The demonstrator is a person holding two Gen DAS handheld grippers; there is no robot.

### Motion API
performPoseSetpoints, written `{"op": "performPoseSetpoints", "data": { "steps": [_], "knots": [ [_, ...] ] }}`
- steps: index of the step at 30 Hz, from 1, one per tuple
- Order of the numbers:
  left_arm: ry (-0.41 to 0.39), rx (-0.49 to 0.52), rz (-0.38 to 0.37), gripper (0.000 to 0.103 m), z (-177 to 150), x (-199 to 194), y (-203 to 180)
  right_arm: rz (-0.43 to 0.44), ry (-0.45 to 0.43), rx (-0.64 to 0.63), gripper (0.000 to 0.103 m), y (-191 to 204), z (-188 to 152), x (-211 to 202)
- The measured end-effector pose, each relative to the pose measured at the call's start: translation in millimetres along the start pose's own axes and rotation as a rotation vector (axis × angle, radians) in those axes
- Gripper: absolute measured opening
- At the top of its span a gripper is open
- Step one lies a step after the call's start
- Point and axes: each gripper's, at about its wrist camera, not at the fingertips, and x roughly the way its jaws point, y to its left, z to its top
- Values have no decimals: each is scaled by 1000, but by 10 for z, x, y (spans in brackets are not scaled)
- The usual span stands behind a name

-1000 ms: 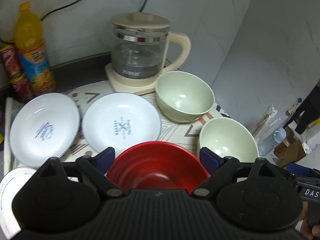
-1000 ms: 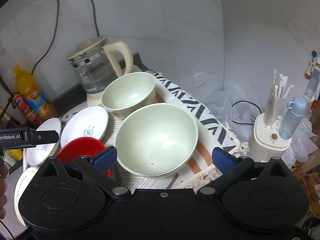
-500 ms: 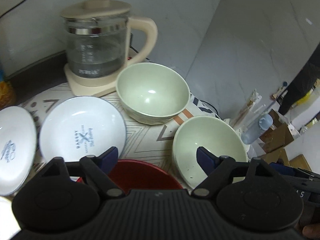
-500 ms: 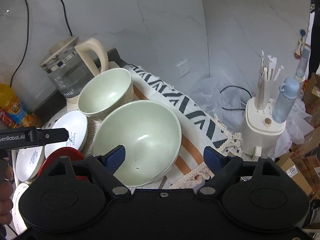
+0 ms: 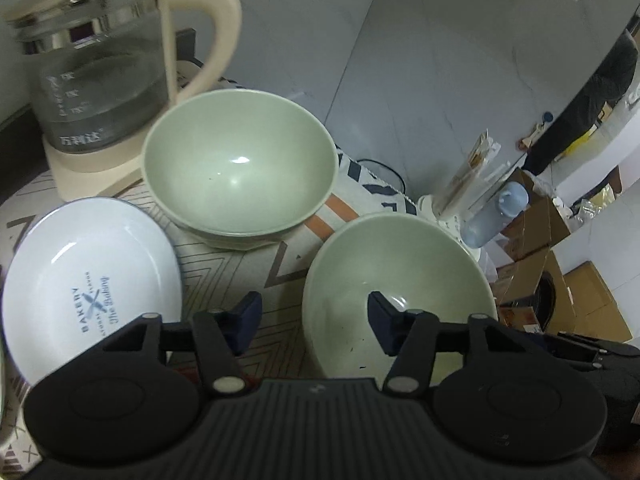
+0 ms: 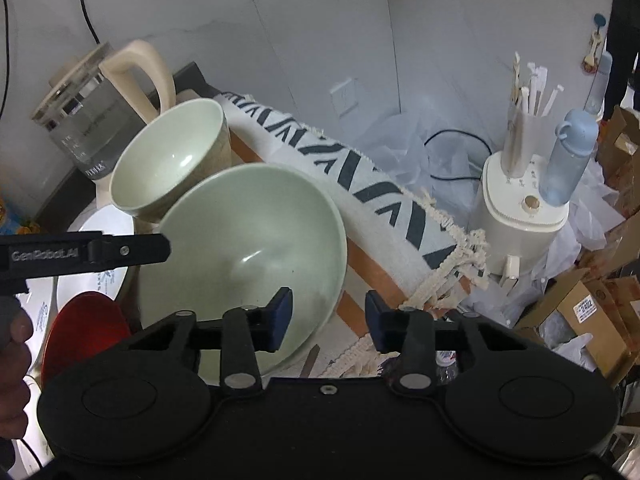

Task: Organize plates and bowls
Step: 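Close both grippers on the rim of the large pale green bowl, then lift the large pale green bowl with both grippers over the red bowl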

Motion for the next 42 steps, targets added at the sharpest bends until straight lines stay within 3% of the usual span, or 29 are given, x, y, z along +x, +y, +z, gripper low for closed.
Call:
{"op": "performPoseSetpoints", "data": {
  "steps": [6,10,11,13,15,18,29,42],
  "knots": [
    [29,-10,-4,51,12,140,-24,-63,2,-21,39,-10,-3,78],
    [25,-9,3,51,13,194,-81,-19,17,2,39,-80,2,151],
    [26,-18,-5,50,10,203,-83,-1,22,3,33,-91,1,166],
    [37,-40,-12,42,2,231,-88,54,30,8,21,-108,2,203],
    [41,-59,16,31,-11,250,-106,47,23,-15,19,-70,11,211],
    [39,-84,59,23,-27,222,-129,41,30,-41,17,-62,45,198],
    [-69,-164,109,23,-118,-250,-250,108,-68,-120,17,-3,199,-175],
    [-161,-250,166,20,-263,-718,-245,190,-104,-210,17,167,227,-433]
  ]
}}
